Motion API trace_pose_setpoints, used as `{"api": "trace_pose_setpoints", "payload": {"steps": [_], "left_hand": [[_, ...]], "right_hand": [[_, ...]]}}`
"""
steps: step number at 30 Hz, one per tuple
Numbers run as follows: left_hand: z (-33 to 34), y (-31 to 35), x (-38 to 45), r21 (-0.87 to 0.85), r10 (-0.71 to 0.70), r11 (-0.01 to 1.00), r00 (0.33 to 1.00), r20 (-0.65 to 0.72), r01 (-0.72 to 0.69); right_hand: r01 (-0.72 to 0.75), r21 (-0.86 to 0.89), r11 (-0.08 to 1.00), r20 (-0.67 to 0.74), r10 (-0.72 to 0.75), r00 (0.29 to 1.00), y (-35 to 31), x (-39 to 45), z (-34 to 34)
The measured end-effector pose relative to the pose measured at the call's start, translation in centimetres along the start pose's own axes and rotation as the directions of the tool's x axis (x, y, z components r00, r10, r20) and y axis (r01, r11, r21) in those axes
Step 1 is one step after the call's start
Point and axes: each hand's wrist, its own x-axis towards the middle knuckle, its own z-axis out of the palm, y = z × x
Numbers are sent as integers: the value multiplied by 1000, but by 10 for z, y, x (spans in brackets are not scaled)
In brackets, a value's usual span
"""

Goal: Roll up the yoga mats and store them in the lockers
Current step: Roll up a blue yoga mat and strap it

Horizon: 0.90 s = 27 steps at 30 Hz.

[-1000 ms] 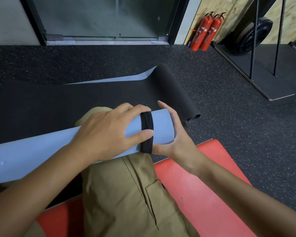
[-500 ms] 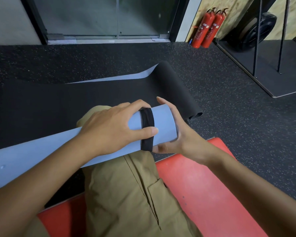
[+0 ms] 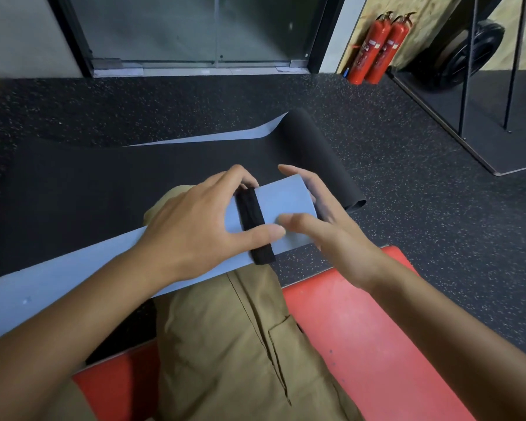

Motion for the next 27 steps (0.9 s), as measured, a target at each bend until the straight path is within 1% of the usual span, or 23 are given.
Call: {"api": "trace_pose_setpoints", "payload": {"steps": [3, 5, 8, 12, 15, 18, 25, 27], "left_hand": [[-1, 0, -4, 22, 2, 1000, 1000, -1, -2], [-4, -2, -5, 28, 8, 1000, 1000, 3, -8], [-13, -6, -7, -24, 7, 1000, 1000, 10, -7], [-23, -6, -9, -34, 0, 999, 1000, -16, -1], [-31, -9, -11, -7, -35, 999, 999, -23, 35], [-44, -25, -19, 27, -74, 997, 997, 22, 73], [-86, -66, -47, 19, -119, 993, 990, 78, 118], [-98, -74, -55, -24, -131, 991, 987, 94, 134]], "right_hand": [[32, -40, 999, -70, -34, 997, -8, 4, 5], [46, -34, 998, -75, -49, 996, -15, 6, 6], [74, -65, 995, -71, -79, 994, -23, 11, 4], [121, -90, 989, -76, -128, 989, -35, 16, 9], [148, -83, 985, -106, -156, 982, -43, 23, 13], [171, -100, 980, -133, -183, 974, -54, 31, 14], [227, -35, 973, -99, -229, 968, -77, 50, 27], [224, 0, 975, -100, -223, 970, -82, 59, 35]]}}
